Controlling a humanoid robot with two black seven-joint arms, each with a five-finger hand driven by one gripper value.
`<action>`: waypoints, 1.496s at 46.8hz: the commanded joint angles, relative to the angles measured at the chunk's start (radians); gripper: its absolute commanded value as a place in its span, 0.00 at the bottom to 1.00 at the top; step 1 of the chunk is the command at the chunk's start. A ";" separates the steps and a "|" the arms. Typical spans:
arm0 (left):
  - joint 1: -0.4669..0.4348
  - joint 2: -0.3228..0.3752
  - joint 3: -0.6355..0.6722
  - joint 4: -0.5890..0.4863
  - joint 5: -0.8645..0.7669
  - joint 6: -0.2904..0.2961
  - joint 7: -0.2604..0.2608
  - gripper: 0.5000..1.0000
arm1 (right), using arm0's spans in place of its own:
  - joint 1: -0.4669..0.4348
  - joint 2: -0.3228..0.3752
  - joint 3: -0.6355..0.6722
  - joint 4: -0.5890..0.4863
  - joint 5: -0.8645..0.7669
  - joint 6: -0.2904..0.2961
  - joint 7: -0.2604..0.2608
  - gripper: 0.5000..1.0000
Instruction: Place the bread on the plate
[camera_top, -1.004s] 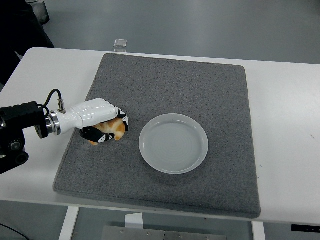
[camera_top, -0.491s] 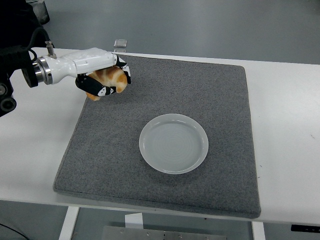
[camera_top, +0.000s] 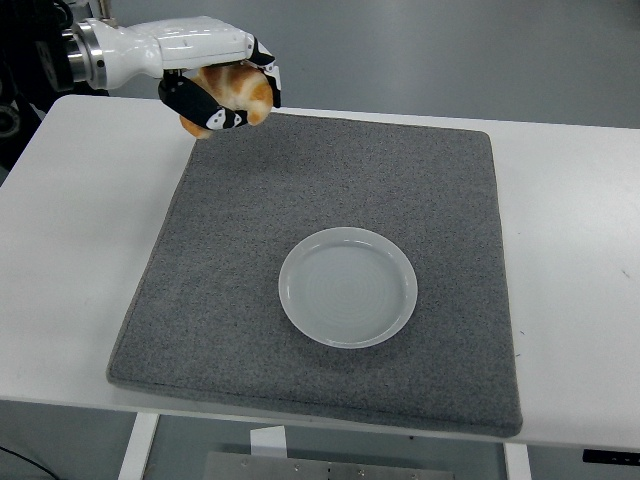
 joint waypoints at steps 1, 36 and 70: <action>-0.017 -0.053 0.000 0.000 0.000 -0.021 0.000 0.00 | 0.000 0.000 0.000 0.000 0.000 0.000 0.000 0.90; -0.048 -0.213 0.051 0.000 0.020 -0.099 0.003 0.00 | 0.000 0.000 0.000 -0.001 0.000 0.000 0.000 0.90; 0.202 -0.391 0.113 0.072 0.353 -0.001 0.003 0.00 | 0.000 0.000 0.000 0.000 0.000 0.000 0.000 0.90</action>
